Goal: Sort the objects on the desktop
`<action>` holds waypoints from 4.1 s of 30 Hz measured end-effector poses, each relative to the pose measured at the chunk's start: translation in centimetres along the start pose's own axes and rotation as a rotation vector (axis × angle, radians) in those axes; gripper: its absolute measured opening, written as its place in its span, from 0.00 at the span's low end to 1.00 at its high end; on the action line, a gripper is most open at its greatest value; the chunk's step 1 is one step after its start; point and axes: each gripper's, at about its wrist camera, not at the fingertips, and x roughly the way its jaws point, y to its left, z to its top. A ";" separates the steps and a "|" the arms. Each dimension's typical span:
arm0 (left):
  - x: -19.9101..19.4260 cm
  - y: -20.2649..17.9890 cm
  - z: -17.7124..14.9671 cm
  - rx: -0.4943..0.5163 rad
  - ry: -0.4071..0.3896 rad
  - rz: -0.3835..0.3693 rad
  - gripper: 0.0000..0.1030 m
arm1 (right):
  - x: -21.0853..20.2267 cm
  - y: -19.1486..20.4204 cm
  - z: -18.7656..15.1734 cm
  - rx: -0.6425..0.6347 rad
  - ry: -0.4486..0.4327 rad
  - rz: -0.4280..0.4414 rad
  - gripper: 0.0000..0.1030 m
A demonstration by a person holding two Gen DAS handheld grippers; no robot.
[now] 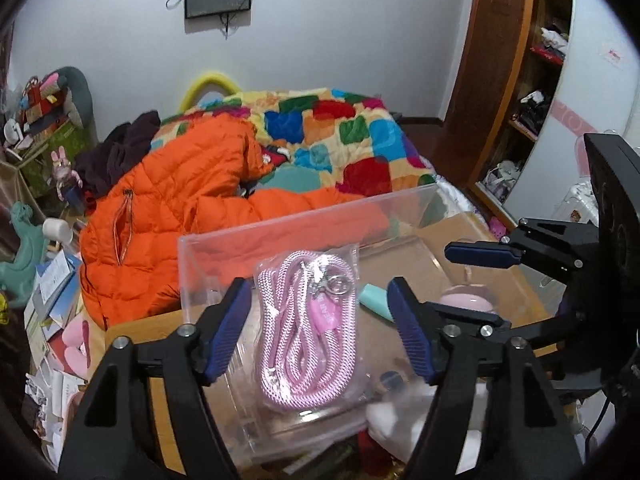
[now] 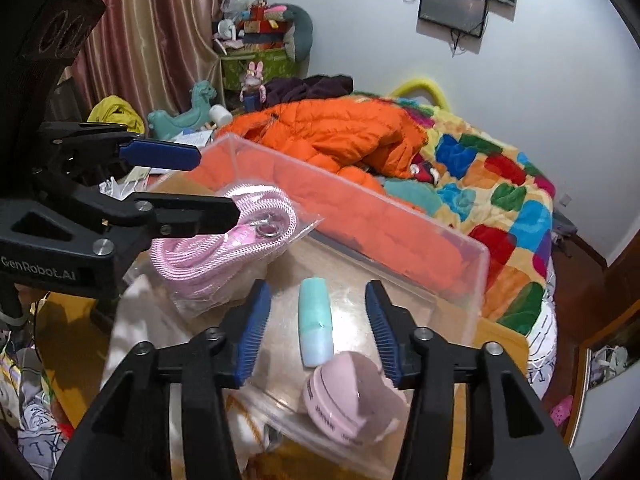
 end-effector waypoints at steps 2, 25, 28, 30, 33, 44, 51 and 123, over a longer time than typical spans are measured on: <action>-0.9 -0.2 -0.2 0.004 -0.008 -0.009 0.72 | -1.2 0.2 -0.1 0.000 -0.017 -0.006 0.46; -8.0 3.4 -6.8 -0.080 -0.022 0.108 0.73 | -9.4 4.4 -5.2 -0.019 -0.123 0.032 0.59; -7.6 4.4 -8.2 -0.106 -0.005 0.122 0.73 | -9.3 4.8 -6.2 -0.026 -0.108 0.043 0.59; -7.2 5.1 -9.0 -0.119 0.005 0.137 0.73 | -9.0 5.2 -6.7 -0.024 -0.097 0.055 0.59; -6.3 6.1 -10.0 -0.143 0.027 0.137 0.73 | -8.6 5.6 -7.5 -0.009 -0.082 0.077 0.59; -1.2 7.6 -11.8 -0.146 0.150 0.118 0.66 | -7.0 6.6 -9.1 0.008 0.000 0.116 0.59; 0.5 7.9 -12.3 -0.153 0.178 0.115 0.63 | -5.5 7.7 -9.8 -0.012 0.050 0.159 0.59; -9.4 -3.6 -10.1 -0.020 -0.074 -0.068 0.39 | -10.1 4.6 -12.6 0.083 -0.046 0.099 0.50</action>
